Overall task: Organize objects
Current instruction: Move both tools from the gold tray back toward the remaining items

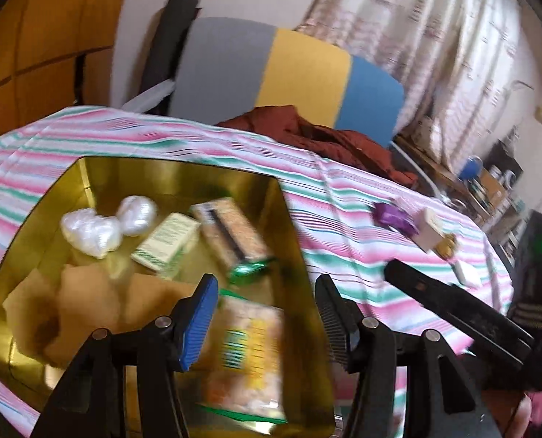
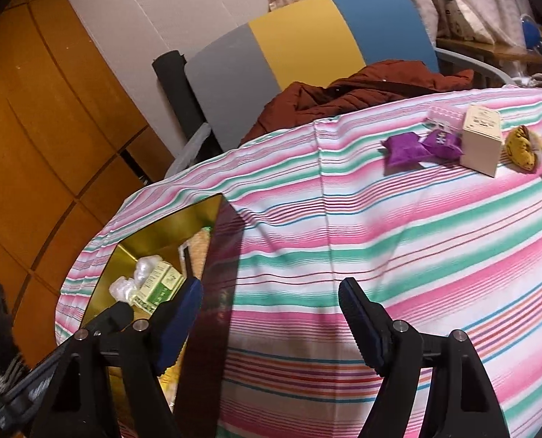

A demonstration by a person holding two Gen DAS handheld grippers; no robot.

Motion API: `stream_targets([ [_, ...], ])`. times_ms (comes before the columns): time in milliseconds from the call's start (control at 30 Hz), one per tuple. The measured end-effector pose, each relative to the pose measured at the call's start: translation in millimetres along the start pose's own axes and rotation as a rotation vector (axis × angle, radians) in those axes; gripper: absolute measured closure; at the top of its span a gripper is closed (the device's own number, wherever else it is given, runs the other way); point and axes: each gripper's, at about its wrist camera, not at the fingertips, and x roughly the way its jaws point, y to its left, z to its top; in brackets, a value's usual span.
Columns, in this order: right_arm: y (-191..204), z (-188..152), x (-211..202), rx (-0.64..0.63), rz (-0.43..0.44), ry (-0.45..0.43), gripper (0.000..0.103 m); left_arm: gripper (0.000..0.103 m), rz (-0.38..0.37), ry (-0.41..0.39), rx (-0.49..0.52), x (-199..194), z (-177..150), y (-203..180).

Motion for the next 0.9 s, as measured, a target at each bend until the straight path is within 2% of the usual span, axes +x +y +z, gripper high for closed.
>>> stream_targets([
  [167, -12, -3, -1, 0.015, -0.021, 0.003, 0.025, 0.047, -0.045, -0.005, 0.076, -4, -8, -27],
  [500, -54, -4, -7, 0.041, -0.090, 0.019, 0.025, 0.047, -0.106, 0.043, 0.218, 3, -28, -79],
  [900, -116, 1, -25, 0.095, -0.188, -0.005, 0.024, 0.047, -0.148, 0.121, 0.290, 20, -48, -114],
])
